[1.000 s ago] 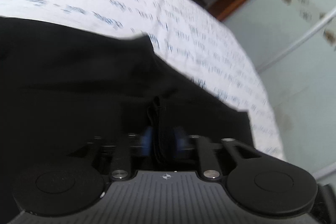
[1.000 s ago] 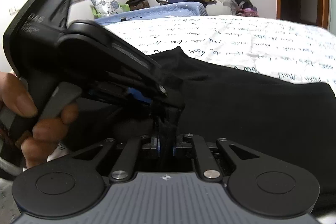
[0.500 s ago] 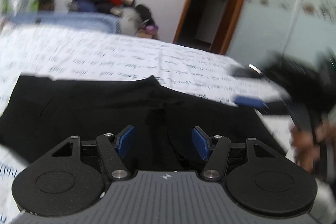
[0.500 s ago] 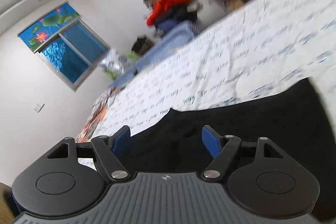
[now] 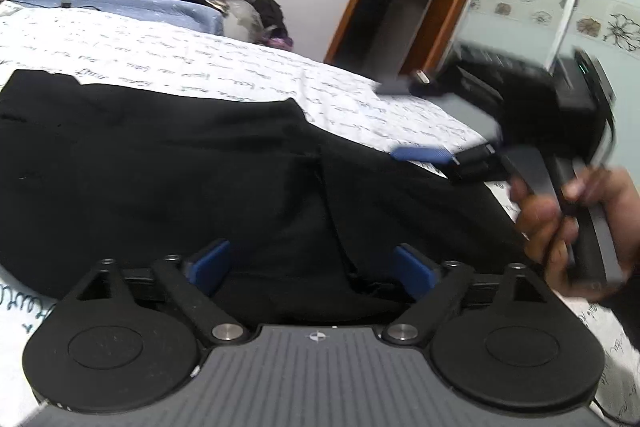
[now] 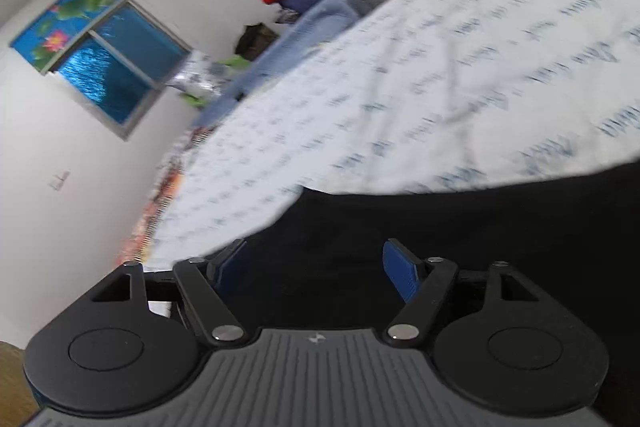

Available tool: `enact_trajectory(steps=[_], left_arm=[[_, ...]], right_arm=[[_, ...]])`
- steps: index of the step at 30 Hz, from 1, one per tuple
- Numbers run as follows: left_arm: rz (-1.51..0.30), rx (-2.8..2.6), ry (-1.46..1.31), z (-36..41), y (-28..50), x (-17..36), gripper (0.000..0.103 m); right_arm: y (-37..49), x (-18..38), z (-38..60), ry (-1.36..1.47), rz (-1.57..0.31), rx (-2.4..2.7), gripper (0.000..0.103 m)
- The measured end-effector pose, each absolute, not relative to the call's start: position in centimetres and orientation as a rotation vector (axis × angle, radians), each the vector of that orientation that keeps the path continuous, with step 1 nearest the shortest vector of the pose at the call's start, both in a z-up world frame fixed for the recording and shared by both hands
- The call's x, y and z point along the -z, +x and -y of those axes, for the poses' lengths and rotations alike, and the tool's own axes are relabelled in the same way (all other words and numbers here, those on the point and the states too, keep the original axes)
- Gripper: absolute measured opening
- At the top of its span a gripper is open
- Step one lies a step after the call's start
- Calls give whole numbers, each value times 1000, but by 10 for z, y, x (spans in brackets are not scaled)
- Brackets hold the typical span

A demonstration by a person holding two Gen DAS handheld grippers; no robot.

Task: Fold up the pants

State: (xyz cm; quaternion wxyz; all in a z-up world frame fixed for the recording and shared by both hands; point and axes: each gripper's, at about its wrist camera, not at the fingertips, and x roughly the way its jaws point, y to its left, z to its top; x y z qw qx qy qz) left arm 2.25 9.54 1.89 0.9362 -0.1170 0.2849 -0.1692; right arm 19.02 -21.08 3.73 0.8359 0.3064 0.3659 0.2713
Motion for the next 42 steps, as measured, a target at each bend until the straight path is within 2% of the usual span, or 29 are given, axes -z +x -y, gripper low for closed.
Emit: enact_trajectory(steps=[5,7,8,10,17,19,21,22,24,27,29,33,37,42], left_arm=[[-581,357,-251,-97,26,-18,96],[-579,361,-260,-98,21,-17,96],[-577,361,-261,-99,20,-17,96],[-577,364,-266,-99,18,-17,96],[-567,381,-308,-106,20,-15,96],[-558,386,-324,-109,20,-16,96],[-552,383,-335,-111,19,-16,95],[-543,373,-337,-112,17,-18,95],[-522,320,-344,-118,5,-24,93],[-452,267,-392,-144,-32,-41,94],[-390,214,-396,-166,-63,-47,95],[-338,-11,-331,-212,-107,-45,97],[-377,-236,-410,-260,-117,-38,97],[-474,-458,-417,-281,-105,-23,97]], right_arm=[[230,-32,178,747,-844,-648,78],[252,-13,161,795,-924,-656,80],[261,-1,154,781,-963,-626,78],[261,5,154,763,-863,-620,75],[227,-36,145,611,-838,-649,79],[212,-44,145,602,-820,-707,93],[209,-33,138,601,-878,-752,103],[213,-22,135,597,-927,-755,103],[218,-11,139,636,-895,-744,102],[219,-33,132,689,-954,-669,103],[201,-62,112,562,-845,-758,103],[139,-98,35,62,-630,-864,103],[80,-80,-37,-371,-466,-927,103],[48,-44,-90,-695,-328,-908,103]])
